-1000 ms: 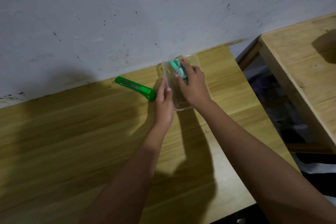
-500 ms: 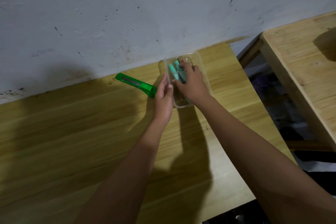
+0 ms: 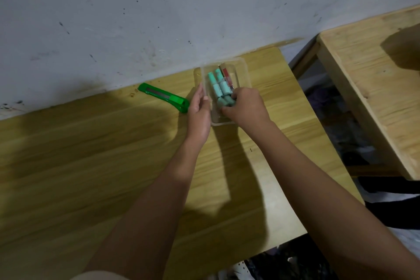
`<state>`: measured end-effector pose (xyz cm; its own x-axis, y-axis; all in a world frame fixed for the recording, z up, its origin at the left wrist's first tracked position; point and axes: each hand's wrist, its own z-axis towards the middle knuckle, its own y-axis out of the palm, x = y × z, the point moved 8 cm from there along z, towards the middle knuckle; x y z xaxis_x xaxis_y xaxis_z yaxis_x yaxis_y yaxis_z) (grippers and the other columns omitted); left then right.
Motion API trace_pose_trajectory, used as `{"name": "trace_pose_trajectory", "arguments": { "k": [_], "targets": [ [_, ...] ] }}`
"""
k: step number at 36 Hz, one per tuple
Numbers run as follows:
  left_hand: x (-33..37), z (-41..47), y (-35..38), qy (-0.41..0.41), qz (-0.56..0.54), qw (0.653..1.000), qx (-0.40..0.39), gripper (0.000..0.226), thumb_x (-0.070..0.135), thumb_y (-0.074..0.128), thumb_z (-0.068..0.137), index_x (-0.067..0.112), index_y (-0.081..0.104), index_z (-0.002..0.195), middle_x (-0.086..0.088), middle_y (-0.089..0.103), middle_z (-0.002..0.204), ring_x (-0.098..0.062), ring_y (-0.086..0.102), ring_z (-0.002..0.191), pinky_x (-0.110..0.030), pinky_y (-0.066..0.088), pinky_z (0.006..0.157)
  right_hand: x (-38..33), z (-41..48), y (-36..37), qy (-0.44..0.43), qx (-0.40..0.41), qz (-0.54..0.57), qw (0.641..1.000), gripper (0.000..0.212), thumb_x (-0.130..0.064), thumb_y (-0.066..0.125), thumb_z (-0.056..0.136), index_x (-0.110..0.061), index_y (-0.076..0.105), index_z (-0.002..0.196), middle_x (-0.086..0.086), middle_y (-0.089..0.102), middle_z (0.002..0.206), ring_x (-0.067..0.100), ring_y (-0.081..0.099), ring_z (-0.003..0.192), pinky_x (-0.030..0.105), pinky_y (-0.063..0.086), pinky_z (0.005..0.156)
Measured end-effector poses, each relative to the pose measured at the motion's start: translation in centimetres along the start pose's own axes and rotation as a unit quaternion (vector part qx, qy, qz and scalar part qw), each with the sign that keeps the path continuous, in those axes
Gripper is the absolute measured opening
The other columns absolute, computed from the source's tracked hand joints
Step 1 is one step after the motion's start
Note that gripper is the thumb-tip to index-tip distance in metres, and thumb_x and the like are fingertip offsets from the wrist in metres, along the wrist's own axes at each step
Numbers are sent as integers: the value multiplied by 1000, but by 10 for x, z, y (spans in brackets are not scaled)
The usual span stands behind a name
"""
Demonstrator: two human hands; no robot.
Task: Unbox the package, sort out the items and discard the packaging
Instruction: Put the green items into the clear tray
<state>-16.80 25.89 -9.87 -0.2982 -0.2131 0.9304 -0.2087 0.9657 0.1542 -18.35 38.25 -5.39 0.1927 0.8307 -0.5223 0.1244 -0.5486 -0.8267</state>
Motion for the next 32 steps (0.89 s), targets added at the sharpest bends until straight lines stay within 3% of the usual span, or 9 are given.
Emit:
{"name": "trace_pose_trajectory", "arguments": {
  "k": [3, 10, 14, 17, 21, 28, 30, 32],
  "targets": [
    [1, -1, 0, 0, 7, 1000, 8, 45, 0, 34, 98, 4, 29, 142, -8, 31, 151, -17, 30, 139, -20, 27, 108, 0, -6, -4, -14, 10, -2, 1000, 34, -26, 68, 79, -5, 66, 105, 16, 67, 94, 29, 63, 84, 28, 44, 64],
    [1, -4, 1, -1, 17, 1000, 25, 45, 0, 34, 97, 3, 30, 142, -9, 32, 150, -18, 31, 138, -19, 27, 107, 5, -20, -10, -39, 30, 35, 998, 27, -15, 65, 82, -7, 69, 107, 17, 70, 103, 28, 66, 90, 35, 55, 83],
    [1, -4, 1, -4, 22, 999, 25, 44, 1, 35, 98, 5, 30, 142, -8, 33, 150, -18, 32, 138, -24, 28, 111, 10, -28, -21, -36, 69, 96, 992, 29, -16, 68, 82, -8, 68, 110, 13, 71, 107, 22, 66, 94, 28, 52, 87],
    [0, -5, 0, 3, 28, 999, 21, 44, 2, 36, 98, 6, 31, 142, -8, 33, 150, -17, 31, 138, -22, 27, 110, 13, -29, -30, -20, 117, 148, 982, 31, -19, 67, 83, -6, 66, 112, 11, 69, 112, 19, 64, 101, 17, 46, 86],
    [-2, -4, -2, 9, 29, 999, 20, 44, 2, 36, 98, 4, 32, 141, -8, 34, 149, -16, 32, 137, -9, 28, 99, 9, -17, -32, -25, 170, 148, 974, 29, -18, 64, 85, -5, 66, 111, 12, 67, 112, 21, 62, 103, 18, 43, 88],
    [-3, -4, -4, 6, 24, 1000, 8, 45, 2, 37, 97, 7, 32, 141, -6, 35, 148, -14, 33, 136, -18, 30, 106, -3, 2, -13, -33, 184, 125, 974, 23, -12, 56, 89, -4, 60, 110, 15, 60, 111, 26, 56, 101, 33, 46, 86],
    [-1, -4, -4, 7, 19, 1000, 5, 45, 1, 37, 97, 6, 31, 141, -7, 35, 149, -14, 33, 136, -12, 33, 101, -3, 4, -9, -25, 179, 135, 974, 23, -12, 56, 89, -4, 59, 110, 16, 59, 112, 27, 55, 101, 29, 43, 84],
    [-1, -4, -6, 3, 8, 1000, 5, 45, 0, 36, 97, 5, 31, 141, -7, 34, 149, -16, 33, 137, -17, 31, 105, -3, 6, -5, -22, 164, 134, 977, 23, -15, 56, 89, -4, 59, 110, 15, 60, 110, 26, 55, 99, 24, 38, 79]
  ]
}}
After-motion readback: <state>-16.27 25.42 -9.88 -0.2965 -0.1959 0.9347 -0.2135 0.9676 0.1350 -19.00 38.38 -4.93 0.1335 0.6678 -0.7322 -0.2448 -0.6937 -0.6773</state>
